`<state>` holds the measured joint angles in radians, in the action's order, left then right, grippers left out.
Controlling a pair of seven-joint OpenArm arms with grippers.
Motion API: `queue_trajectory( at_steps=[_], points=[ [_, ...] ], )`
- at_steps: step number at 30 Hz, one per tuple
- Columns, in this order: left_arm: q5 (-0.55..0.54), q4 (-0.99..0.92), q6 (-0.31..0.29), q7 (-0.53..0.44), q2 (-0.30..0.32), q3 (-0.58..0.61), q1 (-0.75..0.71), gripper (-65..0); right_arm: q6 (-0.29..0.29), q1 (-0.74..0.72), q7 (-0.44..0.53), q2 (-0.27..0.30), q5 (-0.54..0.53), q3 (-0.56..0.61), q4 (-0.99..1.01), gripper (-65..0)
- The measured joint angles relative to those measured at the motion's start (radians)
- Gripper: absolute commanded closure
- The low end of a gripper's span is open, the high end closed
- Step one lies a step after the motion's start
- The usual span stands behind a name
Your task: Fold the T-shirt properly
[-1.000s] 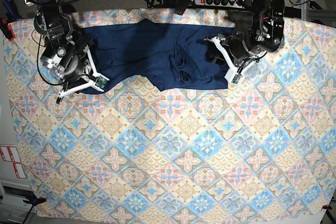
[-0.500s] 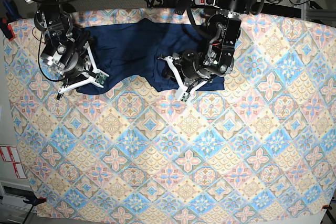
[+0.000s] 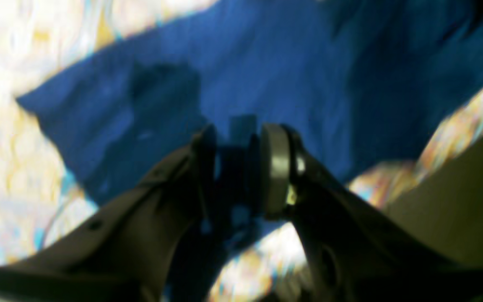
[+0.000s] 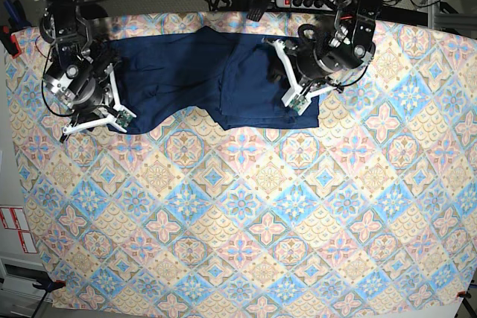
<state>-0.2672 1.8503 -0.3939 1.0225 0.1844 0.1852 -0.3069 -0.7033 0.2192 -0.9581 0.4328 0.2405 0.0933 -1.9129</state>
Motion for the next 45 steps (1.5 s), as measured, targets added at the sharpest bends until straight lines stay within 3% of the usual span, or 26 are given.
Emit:
queue_trajectory(
  at_steps=[4, 8, 12, 15, 20, 26, 30, 35, 45],
  points=[
    [0.002, -0.082, 0.000, -0.001, 0.029, 0.000, -0.017, -16.8, -0.001, -0.006, -0.078, -0.001, -0.174, -0.070, 0.003, -13.5],
    [0.000, -0.111, 0.000, -0.002, 0.029, 0.001, -0.016, -16.8, 0.000, -0.017, -0.125, 0.002, -0.406, -0.207, 0.053, -18.9],
    [0.000, -0.111, 0.000, -0.002, 0.029, 0.001, -0.035, -16.8, 0.004, -0.011, -0.172, 0.005, -0.529, -0.312, 0.150, -21.1],
    [-0.001, -0.111, 0.000, -0.002, 0.029, -0.002, -0.048, -16.8, 0.004, -0.035, -0.160, 0.005, -0.544, -0.322, 0.214, -21.1],
    [-0.008, -0.039, 0.002, -0.004, 0.024, -0.123, -0.087, -16.8, 0.004, -0.046, -0.181, 0.019, -0.537, -0.317, 0.305, -21.0],
    [-0.010, 0.039, 0.000, -0.003, 0.023, -0.138, -0.109, -16.8, 0.004, -0.137, -0.150, 0.017, -0.560, -0.233, 0.433, -21.3],
    [-0.098, 0.041, 0.000, -0.005, 0.014, -0.208, -0.123, -16.7, 0.006, -0.124, -0.173, 0.019, -0.546, -0.225, 0.500, -21.4],
    [-0.227, 0.041, 0.000, -0.003, 0.018, -0.310, -0.124, -16.7, 0.004, -0.142, -0.142, 0.018, -0.676, -0.224, 0.599, -21.4],
    [-0.234, 0.042, -0.001, -0.002, 0.018, -0.320, -0.123, -16.7, 0.007, -0.211, -0.158, 0.016, -0.672, -0.224, 0.690, -21.4]
  ],
)
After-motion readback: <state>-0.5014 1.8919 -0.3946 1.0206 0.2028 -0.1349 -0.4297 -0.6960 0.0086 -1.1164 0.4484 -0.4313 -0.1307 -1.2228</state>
